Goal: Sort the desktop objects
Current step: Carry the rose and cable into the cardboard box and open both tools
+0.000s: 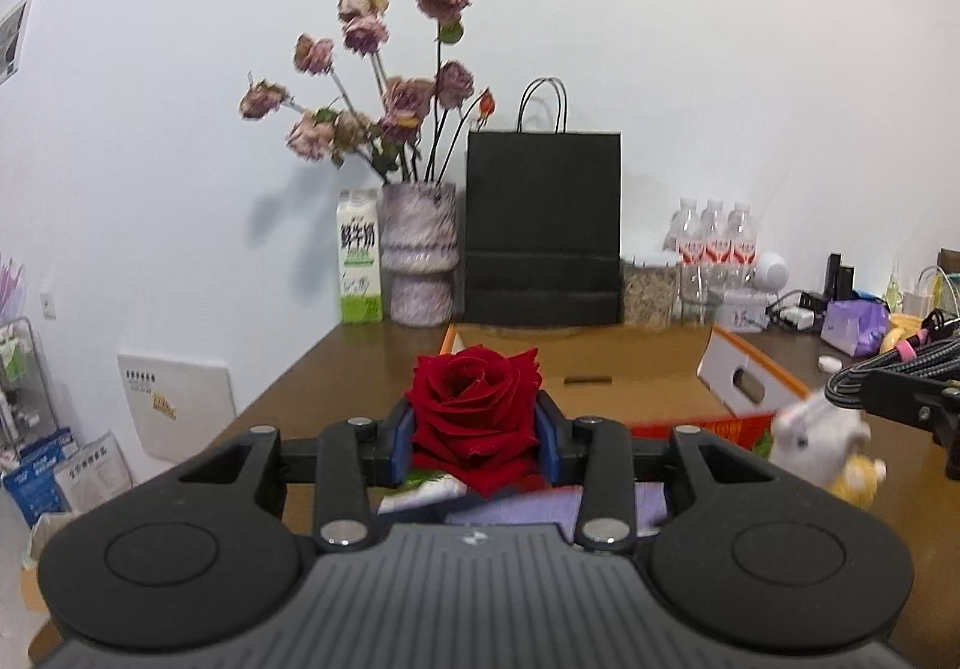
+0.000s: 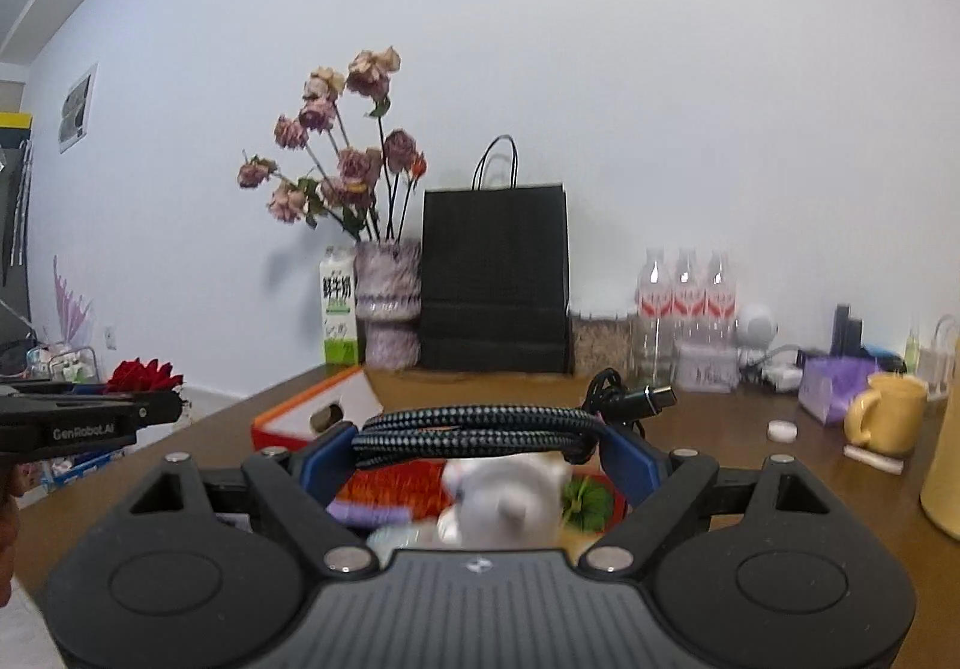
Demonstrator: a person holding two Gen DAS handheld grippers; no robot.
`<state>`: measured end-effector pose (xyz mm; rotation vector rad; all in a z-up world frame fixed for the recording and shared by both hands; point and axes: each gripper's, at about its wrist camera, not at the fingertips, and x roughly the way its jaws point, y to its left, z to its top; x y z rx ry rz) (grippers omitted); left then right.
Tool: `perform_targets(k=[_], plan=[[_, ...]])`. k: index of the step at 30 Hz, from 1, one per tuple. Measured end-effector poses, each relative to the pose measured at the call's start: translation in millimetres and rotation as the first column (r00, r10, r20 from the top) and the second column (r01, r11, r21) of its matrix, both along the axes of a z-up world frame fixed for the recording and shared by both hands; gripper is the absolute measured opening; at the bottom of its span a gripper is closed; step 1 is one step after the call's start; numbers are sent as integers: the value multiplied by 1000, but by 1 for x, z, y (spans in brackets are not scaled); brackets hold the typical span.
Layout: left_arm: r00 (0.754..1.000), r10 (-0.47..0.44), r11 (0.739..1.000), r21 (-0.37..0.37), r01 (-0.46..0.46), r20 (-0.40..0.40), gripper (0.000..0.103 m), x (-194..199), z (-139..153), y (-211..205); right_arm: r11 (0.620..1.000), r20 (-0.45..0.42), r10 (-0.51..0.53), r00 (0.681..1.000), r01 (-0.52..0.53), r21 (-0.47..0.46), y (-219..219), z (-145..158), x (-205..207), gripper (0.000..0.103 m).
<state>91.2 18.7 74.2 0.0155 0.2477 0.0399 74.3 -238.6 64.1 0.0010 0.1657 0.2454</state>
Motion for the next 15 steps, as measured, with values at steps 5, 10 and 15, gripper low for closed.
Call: perform_targets(k=[5,10,15], plan=[[1000,-9,1000,29,9,-12,39,44,20,-11,1000,-15,-3,1000,3,-6,5,19,49,86],[993,-35,998,54,41,-109,39,107,32,-22,999,-78,-18,997,16,-32,11,35,116,86],[982,-26,995,93,44,-185,39,164,33,-31,999,-176,-25,984,18,-44,12,44,180,86]])
